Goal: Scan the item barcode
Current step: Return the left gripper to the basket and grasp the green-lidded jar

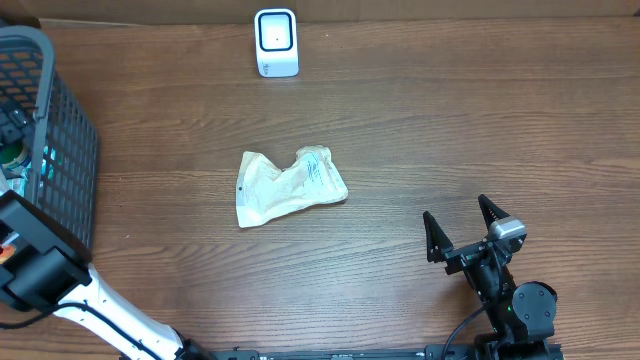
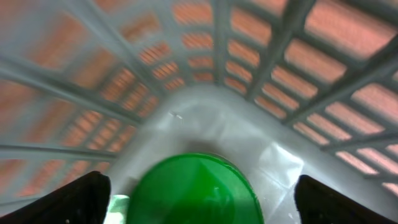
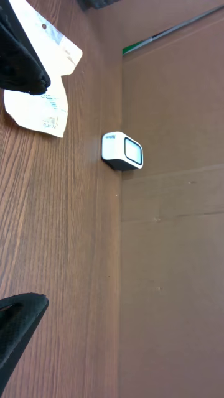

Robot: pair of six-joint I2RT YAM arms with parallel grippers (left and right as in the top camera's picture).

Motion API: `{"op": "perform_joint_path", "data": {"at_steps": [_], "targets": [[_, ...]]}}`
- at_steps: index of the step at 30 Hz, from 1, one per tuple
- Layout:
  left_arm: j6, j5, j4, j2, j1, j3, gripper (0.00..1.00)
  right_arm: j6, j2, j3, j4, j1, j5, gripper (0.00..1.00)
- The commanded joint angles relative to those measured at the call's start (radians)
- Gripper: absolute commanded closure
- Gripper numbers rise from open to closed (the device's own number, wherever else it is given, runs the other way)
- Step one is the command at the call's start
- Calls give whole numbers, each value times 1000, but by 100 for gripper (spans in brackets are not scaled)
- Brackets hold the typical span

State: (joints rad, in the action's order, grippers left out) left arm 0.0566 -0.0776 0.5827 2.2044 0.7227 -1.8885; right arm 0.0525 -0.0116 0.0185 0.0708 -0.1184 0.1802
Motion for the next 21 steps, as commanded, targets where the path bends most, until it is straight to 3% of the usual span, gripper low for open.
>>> {"op": "perform_joint_path", "data": {"at_steps": [1,14,18,21], "targets": [[11,63,14,56,10,16,8,3,8,-11,-6,2,7,0],[2,64,21,58,10,14,28,3,8,-11,-6,2,7,0],[-12,64,21,48,10,11,41,3,8,-11,-6,2,7,0],[-23,69,22,27,10,11,43,3,8,-11,-6,2,7,0]]}}
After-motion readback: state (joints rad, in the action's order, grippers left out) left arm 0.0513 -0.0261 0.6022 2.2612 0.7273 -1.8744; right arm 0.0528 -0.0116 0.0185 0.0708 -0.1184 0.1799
